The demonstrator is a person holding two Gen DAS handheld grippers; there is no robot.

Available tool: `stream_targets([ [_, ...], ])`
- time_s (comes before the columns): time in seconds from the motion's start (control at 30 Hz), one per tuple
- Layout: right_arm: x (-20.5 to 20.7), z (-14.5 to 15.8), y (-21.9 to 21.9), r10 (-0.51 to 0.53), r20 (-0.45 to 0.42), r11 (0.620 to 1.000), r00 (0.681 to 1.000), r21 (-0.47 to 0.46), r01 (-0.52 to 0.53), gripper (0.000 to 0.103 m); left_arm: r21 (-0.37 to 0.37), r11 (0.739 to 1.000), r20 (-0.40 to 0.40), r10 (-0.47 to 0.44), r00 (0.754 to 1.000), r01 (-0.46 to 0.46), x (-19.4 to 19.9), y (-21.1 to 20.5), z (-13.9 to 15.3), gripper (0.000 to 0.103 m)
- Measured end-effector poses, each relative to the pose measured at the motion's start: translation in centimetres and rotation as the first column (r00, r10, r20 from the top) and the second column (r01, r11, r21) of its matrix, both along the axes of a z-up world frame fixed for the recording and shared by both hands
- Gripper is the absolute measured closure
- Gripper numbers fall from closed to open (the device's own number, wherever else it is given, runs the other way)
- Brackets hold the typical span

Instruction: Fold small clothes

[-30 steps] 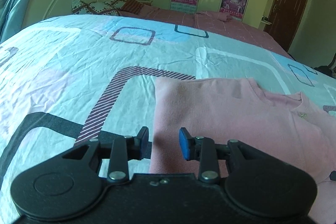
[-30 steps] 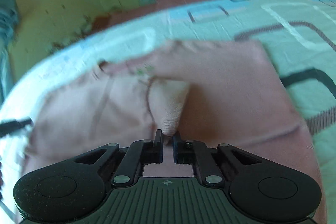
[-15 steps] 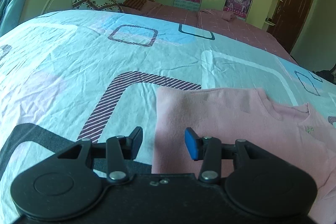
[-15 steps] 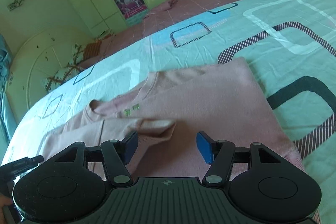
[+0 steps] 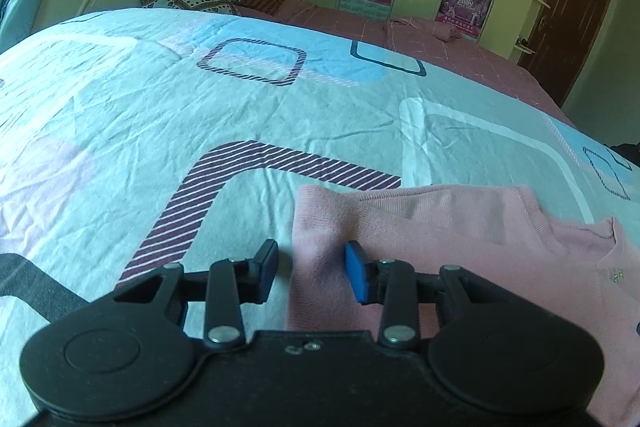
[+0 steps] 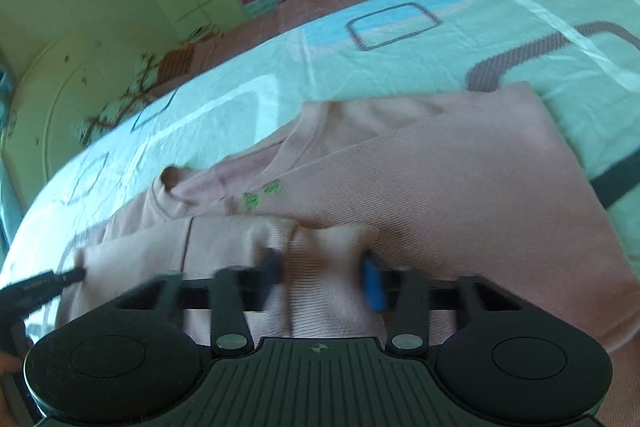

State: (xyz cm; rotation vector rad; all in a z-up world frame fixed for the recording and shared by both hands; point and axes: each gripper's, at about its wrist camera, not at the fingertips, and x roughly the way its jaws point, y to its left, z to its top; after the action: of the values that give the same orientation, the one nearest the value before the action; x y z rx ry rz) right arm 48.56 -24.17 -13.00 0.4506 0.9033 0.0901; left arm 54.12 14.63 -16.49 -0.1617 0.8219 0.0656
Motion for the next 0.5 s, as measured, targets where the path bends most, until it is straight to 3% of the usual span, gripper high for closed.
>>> stream_targets([
  [0.1,-0.1,0.3,0.8,0.033,0.025,0.998,0.999,-0.061,-0.031,0.095,0.017,1.000,0.009,0.004,1.000,-0.004,0.1,-0.1,0.0,0.068],
  [0.2,-1.4,1.6,1.1,0.011,0.141,0.978,0.990,-0.208,0.019,0.096,0.027,1.000,0.018,0.010,1.000,-0.010,0.1,-0.1,0.0,0.067],
  [0.27,-1.5,1.1,1.3,0.028,0.135,0.959,0.990,-0.283,0.012,0.097,0.048,0.999,0.023,0.007,1.000,-0.008,0.1,-0.4,-0.1,0.067],
  [0.37,-0.9,-0.8,1.1,0.042,0.057,0.956,0.997,-0.293,-0.023,0.097,0.077,0.997,0.019,0.001,1.000,-0.002,0.0,-0.8,0.2,0.066],
  [0.5,-2.1,1.2,0.6,-0.006,0.136,0.960,0.991,-0.277,0.044,0.096,0.098,0.995,0.041,-0.017,0.999,0.013,-0.9,-1.1,1.1,0.065],
])
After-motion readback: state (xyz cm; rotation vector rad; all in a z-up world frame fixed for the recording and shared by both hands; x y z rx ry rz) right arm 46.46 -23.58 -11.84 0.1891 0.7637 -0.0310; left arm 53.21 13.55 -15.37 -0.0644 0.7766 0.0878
